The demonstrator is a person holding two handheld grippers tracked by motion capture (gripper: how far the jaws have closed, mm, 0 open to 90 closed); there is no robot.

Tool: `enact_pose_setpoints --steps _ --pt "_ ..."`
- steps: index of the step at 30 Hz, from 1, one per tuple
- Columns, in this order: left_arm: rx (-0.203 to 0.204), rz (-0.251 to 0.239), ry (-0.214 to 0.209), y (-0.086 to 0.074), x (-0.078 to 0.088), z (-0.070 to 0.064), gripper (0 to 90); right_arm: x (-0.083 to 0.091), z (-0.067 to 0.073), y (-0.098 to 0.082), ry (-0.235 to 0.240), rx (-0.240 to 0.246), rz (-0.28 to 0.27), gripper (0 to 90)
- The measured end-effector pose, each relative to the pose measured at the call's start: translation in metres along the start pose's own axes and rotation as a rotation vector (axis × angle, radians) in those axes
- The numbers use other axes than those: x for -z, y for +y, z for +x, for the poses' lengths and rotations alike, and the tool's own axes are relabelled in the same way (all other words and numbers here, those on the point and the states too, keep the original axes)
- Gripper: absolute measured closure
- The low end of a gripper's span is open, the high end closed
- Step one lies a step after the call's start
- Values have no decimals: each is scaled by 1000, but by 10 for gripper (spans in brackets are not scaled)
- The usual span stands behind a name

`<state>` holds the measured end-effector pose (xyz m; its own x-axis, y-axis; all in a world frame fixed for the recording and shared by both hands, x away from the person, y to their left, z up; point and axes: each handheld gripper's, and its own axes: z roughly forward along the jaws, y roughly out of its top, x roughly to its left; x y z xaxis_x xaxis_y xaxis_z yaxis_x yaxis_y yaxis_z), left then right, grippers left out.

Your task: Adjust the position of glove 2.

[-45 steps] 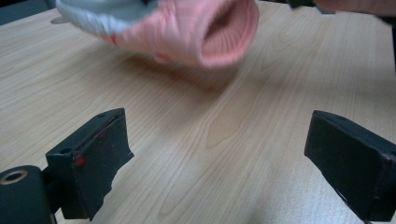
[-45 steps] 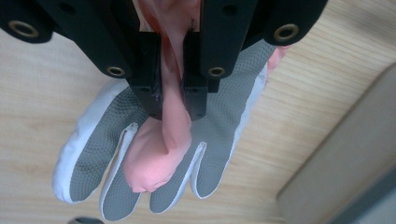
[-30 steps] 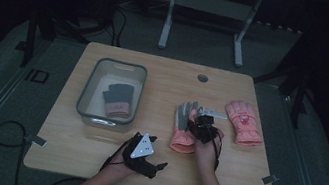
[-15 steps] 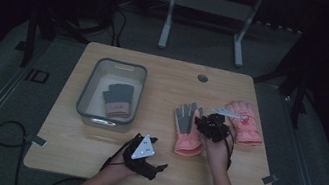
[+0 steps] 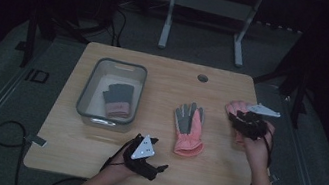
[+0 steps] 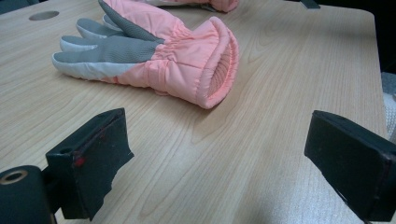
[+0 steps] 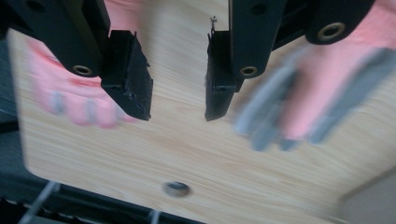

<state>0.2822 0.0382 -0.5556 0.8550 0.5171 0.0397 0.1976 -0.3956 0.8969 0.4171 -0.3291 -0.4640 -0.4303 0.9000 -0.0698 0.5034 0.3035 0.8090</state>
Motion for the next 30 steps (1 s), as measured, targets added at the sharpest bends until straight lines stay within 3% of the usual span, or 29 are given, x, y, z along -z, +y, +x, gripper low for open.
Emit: enact_pose_setpoints --steps 7,10,11,13,19,21,25,26,27,30 --pt "1 2 -1 0 0 0 61 -16 -59 -9 -13 3 29 582" --pt "5 2 -4 0 0 1 61 -19 -63 -10 -12 0 36 560" --pt "5 1 -3 0 0 1 61 -28 -74 -12 -18 -15 64 543" --pt "4 3 -7 0 0 0 61 -41 -83 -14 0 -43 95 529" --pt "4 3 -9 0 1 -1 61 -61 -79 -25 -10 -14 174 523" --pt "4 4 -9 0 1 -1 61 -61 -79 -25 -10 -14 174 523" --pt "6 2 -9 0 1 -1 61 -68 -75 -34 -40 2 182 679" --pt "6 2 -9 0 1 -1 61 -68 -75 -34 -40 2 182 679" --pt "8 0 -11 0 1 -1 61 -69 -74 -36 -63 2 180 777" --pt "11 -1 -12 0 1 -1 61 -69 -71 -36 -95 6 178 884"
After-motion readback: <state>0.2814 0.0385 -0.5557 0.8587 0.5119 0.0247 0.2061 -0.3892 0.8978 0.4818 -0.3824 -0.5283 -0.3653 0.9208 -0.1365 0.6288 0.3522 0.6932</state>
